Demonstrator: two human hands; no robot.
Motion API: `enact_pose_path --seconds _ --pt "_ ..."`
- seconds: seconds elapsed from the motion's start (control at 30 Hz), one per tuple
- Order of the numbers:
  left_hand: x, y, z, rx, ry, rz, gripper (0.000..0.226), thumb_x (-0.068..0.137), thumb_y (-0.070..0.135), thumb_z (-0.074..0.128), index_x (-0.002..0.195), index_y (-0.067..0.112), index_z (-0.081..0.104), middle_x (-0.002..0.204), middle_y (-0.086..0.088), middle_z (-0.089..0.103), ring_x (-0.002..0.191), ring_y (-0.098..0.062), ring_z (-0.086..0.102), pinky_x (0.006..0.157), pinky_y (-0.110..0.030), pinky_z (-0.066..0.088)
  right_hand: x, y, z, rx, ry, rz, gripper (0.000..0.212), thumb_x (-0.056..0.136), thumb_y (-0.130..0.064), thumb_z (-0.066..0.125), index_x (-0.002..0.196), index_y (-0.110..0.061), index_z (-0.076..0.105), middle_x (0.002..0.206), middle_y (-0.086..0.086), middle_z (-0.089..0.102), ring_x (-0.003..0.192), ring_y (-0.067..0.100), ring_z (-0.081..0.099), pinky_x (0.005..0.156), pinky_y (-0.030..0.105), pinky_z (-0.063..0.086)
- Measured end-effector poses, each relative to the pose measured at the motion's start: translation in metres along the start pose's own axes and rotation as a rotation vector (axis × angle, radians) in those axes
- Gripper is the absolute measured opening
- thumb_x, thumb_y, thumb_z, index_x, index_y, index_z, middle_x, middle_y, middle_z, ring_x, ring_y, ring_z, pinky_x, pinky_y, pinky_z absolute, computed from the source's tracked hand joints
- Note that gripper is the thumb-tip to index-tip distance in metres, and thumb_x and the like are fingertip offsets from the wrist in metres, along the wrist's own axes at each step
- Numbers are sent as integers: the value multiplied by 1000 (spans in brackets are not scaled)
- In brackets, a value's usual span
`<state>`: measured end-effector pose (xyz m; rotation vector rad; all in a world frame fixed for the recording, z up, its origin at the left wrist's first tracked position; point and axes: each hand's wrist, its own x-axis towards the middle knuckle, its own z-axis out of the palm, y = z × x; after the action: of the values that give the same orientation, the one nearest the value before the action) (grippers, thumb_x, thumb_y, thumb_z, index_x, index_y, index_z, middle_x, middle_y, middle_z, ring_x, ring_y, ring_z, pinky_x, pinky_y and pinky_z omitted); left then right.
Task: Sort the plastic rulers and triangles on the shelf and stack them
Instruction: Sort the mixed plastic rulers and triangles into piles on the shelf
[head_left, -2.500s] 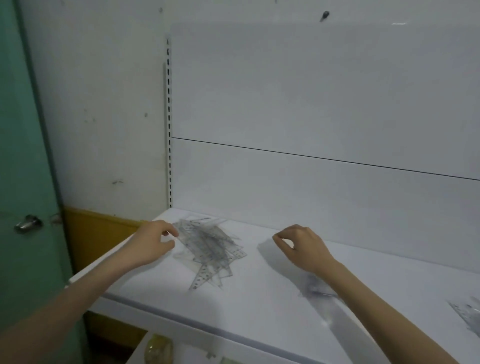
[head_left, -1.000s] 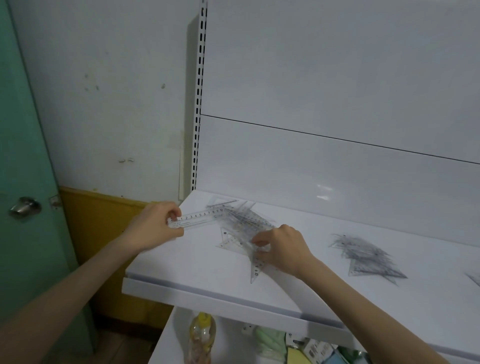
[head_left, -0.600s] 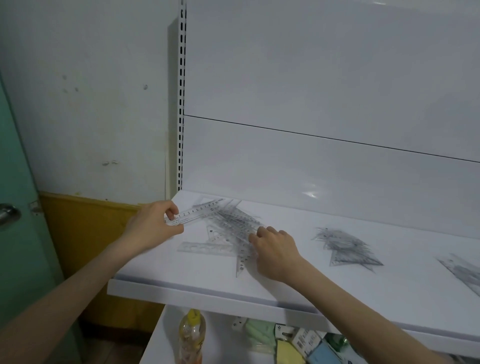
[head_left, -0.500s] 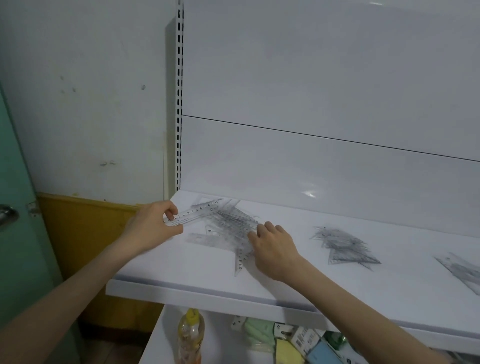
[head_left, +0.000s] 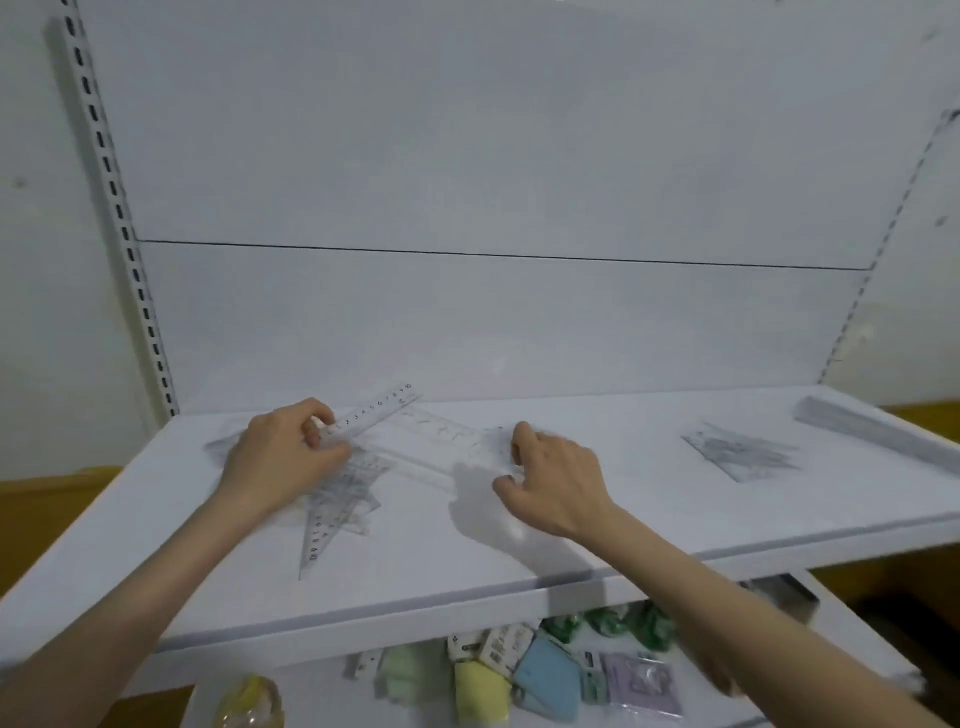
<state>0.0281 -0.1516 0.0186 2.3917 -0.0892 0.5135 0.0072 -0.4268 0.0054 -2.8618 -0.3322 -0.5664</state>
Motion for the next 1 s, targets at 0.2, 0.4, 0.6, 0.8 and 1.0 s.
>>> enact_pose_path --seconds 0.2,0.4,0.6,0.8,1.0 --pt "25 87 86 -18 -58 175 39 70 9 75 107 13 64 86 -4 57 65 -12 50 67 -27 33 -23 104 -34 -9 91 108 39 87 -48 49 113 -20 48 86 -10 48 74 17 48 64 29 32" --pt "34 224 220 -118 -157 313 40 76 9 71 115 18 66 88 1 57 71 -18 54 72 -29 43 -74 270 -74 50 68 110 42 96 -44 47 136 -38 38 97 -6 53 85 12 54 71 29 43" --pt "18 360 332 -104 -249 395 37 79 23 68 116 29 62 93 5 55 82 -17 50 72 -33 44 -149 447 -114 185 116 359 31 97 -31 51 128 -27 54 105 -4 59 83 5 55 73 13 43" --pt "9 397 387 -83 -342 313 51 74 11 70 123 19 58 100 -5 52 78 -17 45 75 -32 43 -165 548 -127 157 154 467 35 96 -19 53 132 -17 52 124 4 57 93 7 54 82 19 45" --pt "16 377 382 -58 -303 211 47 73 8 75 118 13 61 93 -3 56 71 -12 51 68 -26 35 -107 569 -90 176 31 347 40 97 -14 48 137 -11 46 138 5 48 123 17 46 102 25 35"
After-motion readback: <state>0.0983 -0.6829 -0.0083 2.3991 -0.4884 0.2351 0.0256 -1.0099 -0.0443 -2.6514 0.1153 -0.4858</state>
